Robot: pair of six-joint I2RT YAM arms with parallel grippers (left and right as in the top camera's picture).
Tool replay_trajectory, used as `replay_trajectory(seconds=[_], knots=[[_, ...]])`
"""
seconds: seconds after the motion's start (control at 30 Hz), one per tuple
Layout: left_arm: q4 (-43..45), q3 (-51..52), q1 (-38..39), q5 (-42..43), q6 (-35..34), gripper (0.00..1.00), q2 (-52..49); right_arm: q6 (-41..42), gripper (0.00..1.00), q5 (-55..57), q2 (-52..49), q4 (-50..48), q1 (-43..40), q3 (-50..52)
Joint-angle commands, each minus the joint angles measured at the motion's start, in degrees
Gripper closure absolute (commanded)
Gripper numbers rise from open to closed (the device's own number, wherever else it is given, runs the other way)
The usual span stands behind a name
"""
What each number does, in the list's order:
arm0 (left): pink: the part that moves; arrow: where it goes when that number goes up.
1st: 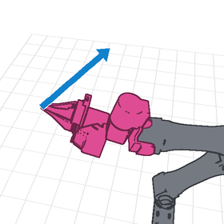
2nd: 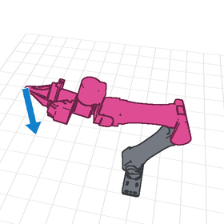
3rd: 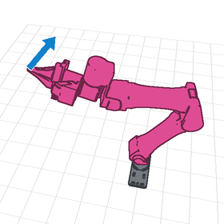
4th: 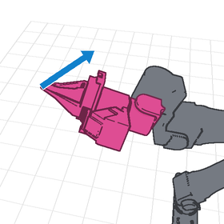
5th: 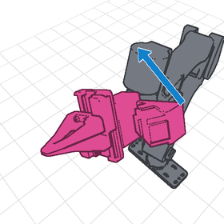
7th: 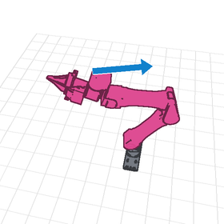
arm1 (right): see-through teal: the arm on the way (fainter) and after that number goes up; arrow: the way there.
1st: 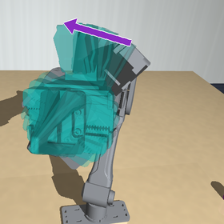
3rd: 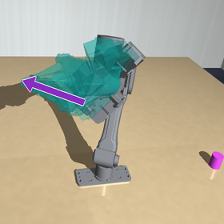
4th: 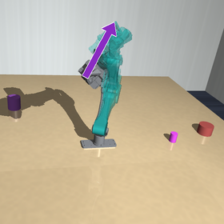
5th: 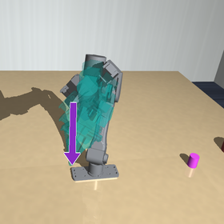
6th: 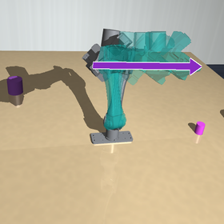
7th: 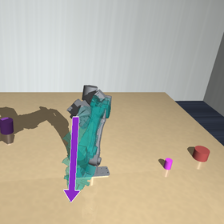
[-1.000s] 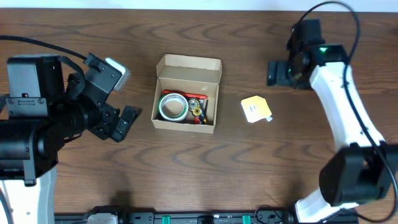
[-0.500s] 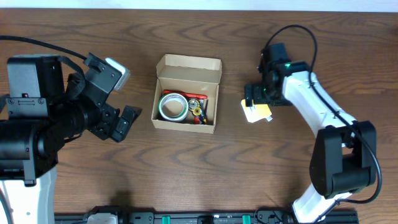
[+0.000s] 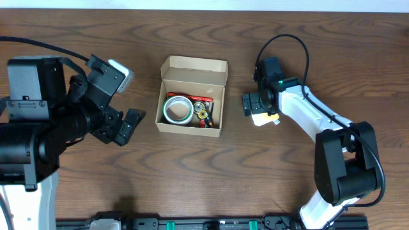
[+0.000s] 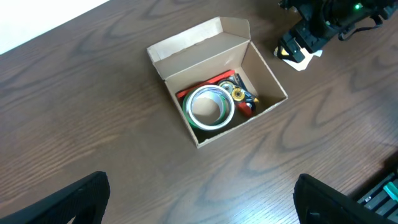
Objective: Pack container
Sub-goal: 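Grasp the yellow spiral notepad with the right gripper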
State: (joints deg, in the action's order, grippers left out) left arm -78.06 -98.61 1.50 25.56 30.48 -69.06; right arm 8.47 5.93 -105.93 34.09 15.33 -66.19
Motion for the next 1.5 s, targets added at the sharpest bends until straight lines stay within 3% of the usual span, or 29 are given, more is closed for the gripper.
replay_trajectory(seconds=[0.0, 0.83, 1.0, 1.27, 1.47], knots=[[-0.2, -0.8, -0.3, 0.9, 0.8, 0.05, 0.0, -0.9, 0.01, 1.2, -0.2, -1.8, 0.1, 1.3], [-0.2, -0.8, -0.3, 0.9, 0.8, 0.05, 0.0, 1.1, 0.01, 1.2, -4.1, -3.9, 0.1, 3.7], [-0.2, -0.8, -0.3, 0.9, 0.8, 0.05, 0.0, 4.3, 0.15, 1.1, -4.1, -2.7, 0.1, 3.7], [-0.2, -0.8, -0.3, 0.9, 0.8, 0.05, 0.0, 7.7, 0.19, 1.2, -4.0, 0.2, 0.1, 2.6], [-0.2, -0.8, -0.4, 0.9, 0.8, 0.05, 0.0, 8.3, 0.20, 1.1, -4.0, 7.2, 0.1, -4.2]])
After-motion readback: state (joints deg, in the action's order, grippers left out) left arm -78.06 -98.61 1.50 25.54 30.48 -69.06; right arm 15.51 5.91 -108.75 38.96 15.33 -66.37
